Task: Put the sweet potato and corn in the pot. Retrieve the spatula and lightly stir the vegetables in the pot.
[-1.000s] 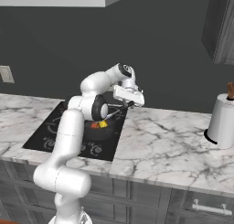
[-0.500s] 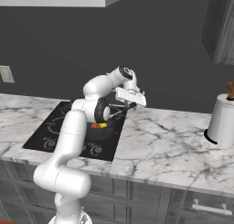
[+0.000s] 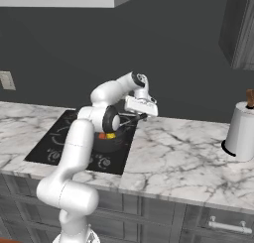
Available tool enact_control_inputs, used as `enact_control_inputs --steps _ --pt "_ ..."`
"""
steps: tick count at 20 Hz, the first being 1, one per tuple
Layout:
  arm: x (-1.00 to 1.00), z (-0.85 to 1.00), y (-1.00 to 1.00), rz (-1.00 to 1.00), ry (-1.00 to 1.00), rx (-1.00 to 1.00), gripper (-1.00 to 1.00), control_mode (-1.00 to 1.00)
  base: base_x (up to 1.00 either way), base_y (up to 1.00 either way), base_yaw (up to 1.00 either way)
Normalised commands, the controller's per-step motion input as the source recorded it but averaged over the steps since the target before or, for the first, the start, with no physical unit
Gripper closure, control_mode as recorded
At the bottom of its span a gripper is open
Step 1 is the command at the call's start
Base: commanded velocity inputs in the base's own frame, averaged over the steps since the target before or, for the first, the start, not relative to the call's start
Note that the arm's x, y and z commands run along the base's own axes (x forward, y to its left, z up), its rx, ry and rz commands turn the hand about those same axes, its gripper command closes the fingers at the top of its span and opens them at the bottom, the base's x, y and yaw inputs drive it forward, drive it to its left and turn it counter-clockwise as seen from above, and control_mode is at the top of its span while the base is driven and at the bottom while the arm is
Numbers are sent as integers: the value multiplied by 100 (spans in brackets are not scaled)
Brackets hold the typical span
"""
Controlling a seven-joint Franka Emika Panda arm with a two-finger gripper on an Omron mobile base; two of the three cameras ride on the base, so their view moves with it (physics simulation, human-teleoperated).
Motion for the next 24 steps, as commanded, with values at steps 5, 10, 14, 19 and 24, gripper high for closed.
enact_control_inputs --steps 5,10,14,19,24 --pt "-9 -18 5 0 -20 -2 100 -100 0 0 0" --pt "-12 0 0 1 -5 -7 100 -100 0 0 0" --pt "-21 5 0 12 -9 -3 100 -100 0 0 0" --pt "0 0 0 15 -22 0 100 -100 0 0 0" --pt "0 -7 4 10 -18 0 100 -100 0 0 0"
